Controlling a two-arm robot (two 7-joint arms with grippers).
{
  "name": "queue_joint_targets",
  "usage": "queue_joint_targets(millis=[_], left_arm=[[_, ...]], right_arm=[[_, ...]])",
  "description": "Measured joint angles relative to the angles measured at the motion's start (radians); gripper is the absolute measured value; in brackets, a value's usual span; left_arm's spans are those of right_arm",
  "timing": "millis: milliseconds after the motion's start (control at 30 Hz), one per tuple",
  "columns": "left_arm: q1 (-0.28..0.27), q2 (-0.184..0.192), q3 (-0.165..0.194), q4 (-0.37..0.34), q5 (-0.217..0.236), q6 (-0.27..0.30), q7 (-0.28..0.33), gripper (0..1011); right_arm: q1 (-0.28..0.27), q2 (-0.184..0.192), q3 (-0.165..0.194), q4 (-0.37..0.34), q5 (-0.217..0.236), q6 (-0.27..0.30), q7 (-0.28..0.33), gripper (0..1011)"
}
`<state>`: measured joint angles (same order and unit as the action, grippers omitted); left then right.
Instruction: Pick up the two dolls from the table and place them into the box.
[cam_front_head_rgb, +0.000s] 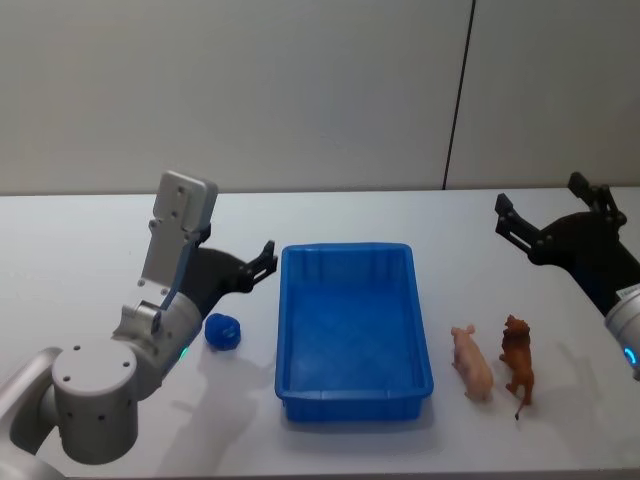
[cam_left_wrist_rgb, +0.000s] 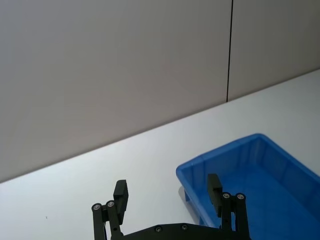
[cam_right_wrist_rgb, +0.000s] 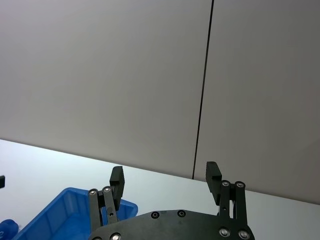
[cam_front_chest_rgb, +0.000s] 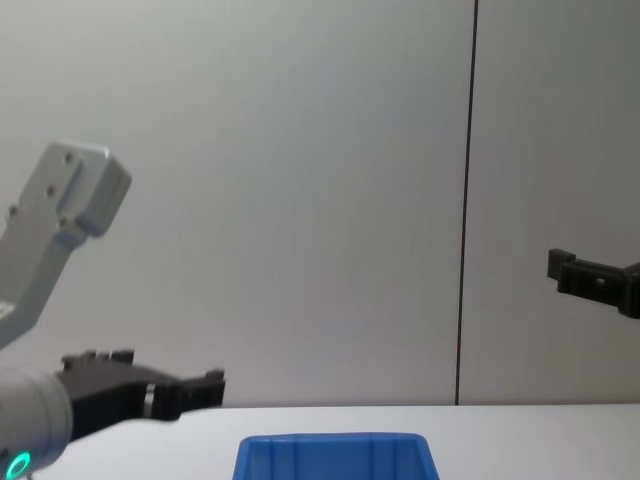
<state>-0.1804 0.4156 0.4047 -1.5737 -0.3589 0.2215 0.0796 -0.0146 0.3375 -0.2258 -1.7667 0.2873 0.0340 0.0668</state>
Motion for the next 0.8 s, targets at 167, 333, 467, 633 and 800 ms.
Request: queue_joint_targets(millis=[167, 333, 467, 633, 800], left_arm=[[0.000, 0.003, -0.007, 0.037, -0.011, 0.017, -0.022, 1001], [-0.003, 0.004, -0.011, 0.070, -0.015, 0.027, -0.044, 1001], [-0.007, 0.003, -0.012, 0.101, -0.015, 0.035, -0.066, 1001], [-0.015, 0.000, -0.013, 0.145, -0.005, 0.046, -0.095, 1001], [-0.023, -0.005, -0.013, 0.179, 0.007, 0.053, -0.117, 1001]], right_arm=[[0.000, 0.000, 0.000, 0.000, 0.000, 0.000, 0.000, 1001], [0.000, 0.000, 0.000, 0.000, 0.000, 0.000, 0.000, 1001], [0.000, 0.000, 0.000, 0.000, 0.000, 0.000, 0.000, 1001], [0.000, 0.000, 0.000, 0.000, 0.000, 0.000, 0.000, 1001], [0.000, 0.000, 0.000, 0.000, 0.000, 0.000, 0.000, 1001]])
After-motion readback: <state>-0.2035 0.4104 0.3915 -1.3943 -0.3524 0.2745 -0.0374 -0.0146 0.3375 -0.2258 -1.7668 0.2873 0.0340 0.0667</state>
